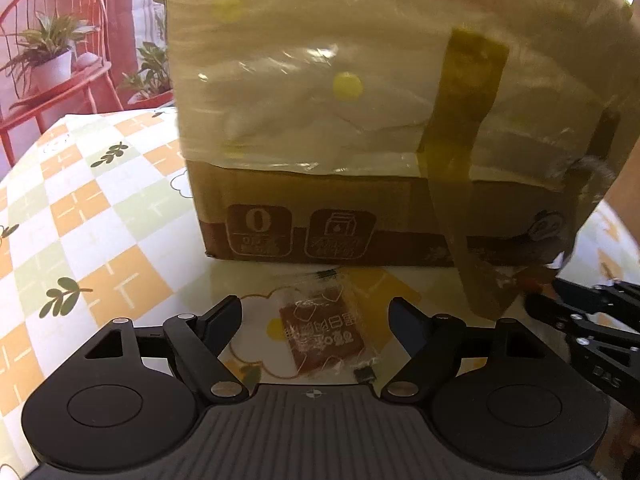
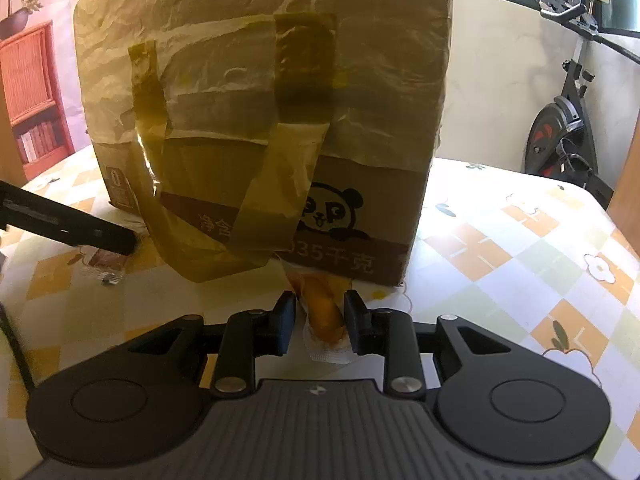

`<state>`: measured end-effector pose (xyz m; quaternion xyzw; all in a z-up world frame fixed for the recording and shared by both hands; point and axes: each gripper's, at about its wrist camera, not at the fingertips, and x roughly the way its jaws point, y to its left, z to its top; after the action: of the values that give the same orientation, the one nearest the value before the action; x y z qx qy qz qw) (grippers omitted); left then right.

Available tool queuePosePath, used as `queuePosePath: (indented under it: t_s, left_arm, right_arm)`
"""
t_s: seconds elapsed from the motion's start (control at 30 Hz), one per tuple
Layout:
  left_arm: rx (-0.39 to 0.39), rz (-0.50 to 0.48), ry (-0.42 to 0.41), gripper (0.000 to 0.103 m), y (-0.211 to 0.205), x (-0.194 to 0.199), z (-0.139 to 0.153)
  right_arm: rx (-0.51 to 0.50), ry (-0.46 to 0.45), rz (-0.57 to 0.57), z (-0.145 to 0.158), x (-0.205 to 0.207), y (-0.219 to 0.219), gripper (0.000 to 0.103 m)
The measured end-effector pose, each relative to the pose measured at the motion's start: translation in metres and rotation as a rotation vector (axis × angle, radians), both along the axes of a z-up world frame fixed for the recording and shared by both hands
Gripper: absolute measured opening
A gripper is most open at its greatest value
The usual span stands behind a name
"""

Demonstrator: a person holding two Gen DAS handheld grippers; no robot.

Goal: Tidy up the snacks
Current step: 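Grasp the brown square packet with the left tool while the right grasps the orange sausage snack, then lift both held snacks and carry them over the box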

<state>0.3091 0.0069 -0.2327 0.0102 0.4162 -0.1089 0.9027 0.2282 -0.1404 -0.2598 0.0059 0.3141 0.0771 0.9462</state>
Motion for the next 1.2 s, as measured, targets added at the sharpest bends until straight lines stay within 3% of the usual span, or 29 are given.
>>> queuePosePath:
  t_s: [0.17, 0.23, 0.27, 0.3, 0.33, 0.63, 1.2]
  left_arm:
    - [0.087, 0.012, -0.019, 0.082, -0.019, -0.003, -0.004]
    - [0.082, 0.017, -0.030, 0.080, -0.019, -0.007, -0.005]
    - [0.082, 0.018, -0.036, 0.072, -0.019, -0.010, -0.005]
    - [0.079, 0.018, -0.045, 0.058, -0.017, -0.013, -0.004]
    - [0.075, 0.018, -0.050, 0.051, -0.015, -0.016, -0.003]
    - [-0.034, -0.016, -0.025, 0.048, -0.005, -0.041, -0.002]
    - [-0.114, -0.133, -0.027, 0.048, 0.005, -0.089, 0.013]
  right_arm:
    - [0.020, 0.001, 0.003, 0.000, 0.000, -0.006, 0.029]
    - [0.029, 0.001, 0.003, 0.000, 0.000, -0.008, 0.029]
    - [0.034, 0.002, 0.003, 0.000, 0.000, -0.009, 0.029]
    - [0.038, 0.002, 0.003, 0.000, 0.000, -0.010, 0.029]
    - [0.043, 0.002, 0.003, 0.000, 0.000, -0.011, 0.029]
    - [0.072, 0.006, 0.006, 0.000, 0.002, -0.019, 0.029]
    - [0.029, 0.056, -0.001, 0.008, -0.017, -0.006, 0.024]
